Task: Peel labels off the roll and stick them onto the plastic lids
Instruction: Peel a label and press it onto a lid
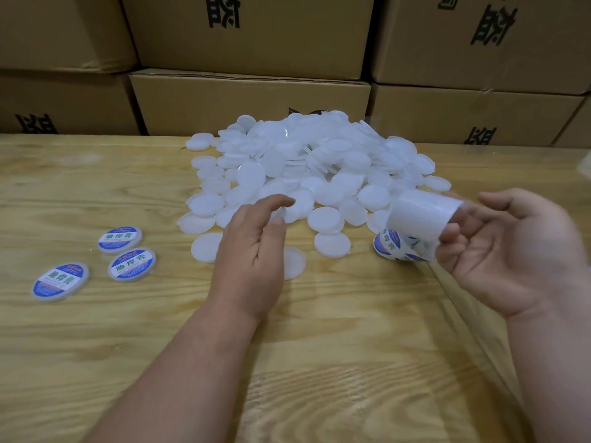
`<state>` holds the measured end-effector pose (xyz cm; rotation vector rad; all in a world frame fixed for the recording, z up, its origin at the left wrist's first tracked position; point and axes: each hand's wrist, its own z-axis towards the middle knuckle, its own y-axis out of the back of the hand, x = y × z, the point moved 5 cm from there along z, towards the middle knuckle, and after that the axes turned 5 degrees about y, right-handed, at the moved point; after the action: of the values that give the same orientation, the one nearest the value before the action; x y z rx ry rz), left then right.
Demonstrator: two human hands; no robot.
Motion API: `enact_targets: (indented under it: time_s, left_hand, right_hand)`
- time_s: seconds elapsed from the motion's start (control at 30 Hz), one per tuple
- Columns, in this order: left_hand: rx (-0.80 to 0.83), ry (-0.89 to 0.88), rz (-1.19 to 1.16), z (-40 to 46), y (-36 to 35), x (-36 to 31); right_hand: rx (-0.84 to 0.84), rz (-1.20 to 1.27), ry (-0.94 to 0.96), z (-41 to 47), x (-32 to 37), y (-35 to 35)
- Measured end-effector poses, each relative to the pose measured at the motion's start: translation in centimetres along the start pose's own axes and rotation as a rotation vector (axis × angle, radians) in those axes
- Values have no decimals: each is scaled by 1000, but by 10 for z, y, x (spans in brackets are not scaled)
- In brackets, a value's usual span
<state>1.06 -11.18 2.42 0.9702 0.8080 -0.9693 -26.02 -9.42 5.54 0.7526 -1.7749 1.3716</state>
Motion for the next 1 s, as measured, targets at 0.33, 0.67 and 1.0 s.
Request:
enact_targets:
  time_s: [0.33, 0.67, 1.0]
  left_hand:
    - [342, 21, -268, -20, -29, -20]
    - [290, 89, -159, -13, -28, -7]
    - [305, 31, -105, -13, -29, -5]
  right_hand:
    - [482, -240, -251, -19, -51, -49]
    - [-231, -476, 505, -1, 15, 4]
    - [392, -1669, 385, -16, -8, -12]
